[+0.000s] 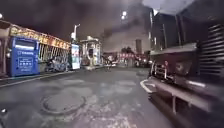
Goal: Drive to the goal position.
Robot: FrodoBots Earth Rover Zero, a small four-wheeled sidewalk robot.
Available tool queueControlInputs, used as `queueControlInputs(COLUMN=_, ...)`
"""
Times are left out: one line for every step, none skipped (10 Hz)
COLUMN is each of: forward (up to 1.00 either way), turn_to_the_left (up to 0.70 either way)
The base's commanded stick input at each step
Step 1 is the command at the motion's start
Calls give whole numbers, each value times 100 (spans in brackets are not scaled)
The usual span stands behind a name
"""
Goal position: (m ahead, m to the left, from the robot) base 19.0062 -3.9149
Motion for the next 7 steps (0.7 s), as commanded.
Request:
queueControlInputs(forward=45, turn_to_the_left=0)
queueControlInputs(forward=45, turn_to_the_left=0)
queueControlInputs(forward=45, turn_to_the_left=0)
queueControlInputs(forward=45, turn_to_the_left=0)
queueControlInputs(forward=45, turn_to_the_left=0)
queueControlInputs(forward=45, turn_to_the_left=0)
queueControlInputs(forward=45, turn_to_the_left=0)
